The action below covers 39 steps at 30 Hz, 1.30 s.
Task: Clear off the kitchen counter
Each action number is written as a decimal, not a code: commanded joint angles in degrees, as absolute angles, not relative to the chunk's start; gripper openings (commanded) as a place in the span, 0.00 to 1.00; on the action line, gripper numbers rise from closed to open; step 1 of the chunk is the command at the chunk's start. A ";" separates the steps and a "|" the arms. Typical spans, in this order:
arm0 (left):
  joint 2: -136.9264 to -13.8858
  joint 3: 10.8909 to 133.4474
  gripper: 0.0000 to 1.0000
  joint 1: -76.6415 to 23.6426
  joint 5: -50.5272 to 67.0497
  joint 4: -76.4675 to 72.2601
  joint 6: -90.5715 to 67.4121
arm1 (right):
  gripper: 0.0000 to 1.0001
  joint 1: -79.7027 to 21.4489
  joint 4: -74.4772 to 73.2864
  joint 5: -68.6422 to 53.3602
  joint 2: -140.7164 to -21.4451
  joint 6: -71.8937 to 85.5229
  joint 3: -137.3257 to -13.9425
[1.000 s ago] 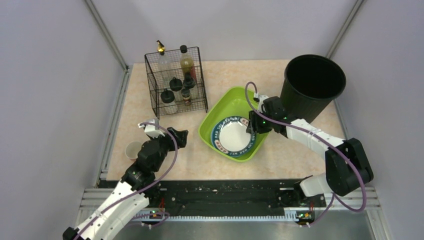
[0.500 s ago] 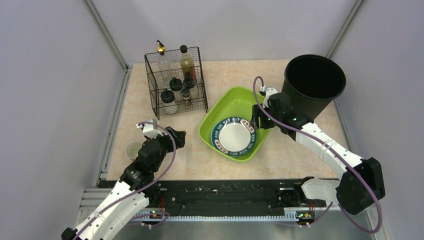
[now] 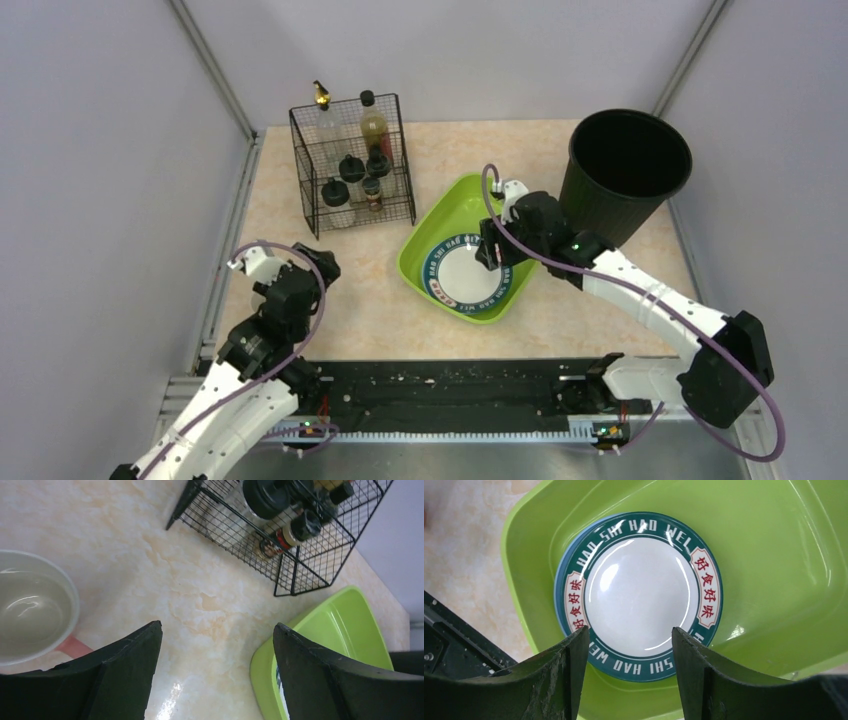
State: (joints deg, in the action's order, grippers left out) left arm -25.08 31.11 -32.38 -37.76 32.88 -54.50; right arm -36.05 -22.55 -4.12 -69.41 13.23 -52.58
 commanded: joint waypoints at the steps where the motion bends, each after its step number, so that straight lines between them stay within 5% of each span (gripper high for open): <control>1: -27.59 36.19 0.86 -32.41 -47.68 41.80 -62.47 | 0.61 -38.10 -19.10 -5.16 -69.82 13.09 -53.69; 20: -39.60 47.98 0.90 -30.78 -57.24 62.80 -83.38 | 0.61 -39.79 -17.01 -7.70 -67.94 13.08 -49.13; 39: -42.74 40.78 0.75 -12.13 -40.27 48.25 -69.15 | 0.61 -40.78 -14.79 -9.76 -64.53 13.73 -45.48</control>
State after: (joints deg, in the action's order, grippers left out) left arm -41.15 41.82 -13.58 -43.53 52.88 -71.90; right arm -39.70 -17.45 -8.49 -66.89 13.32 -46.28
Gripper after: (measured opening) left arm 0.784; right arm 0.606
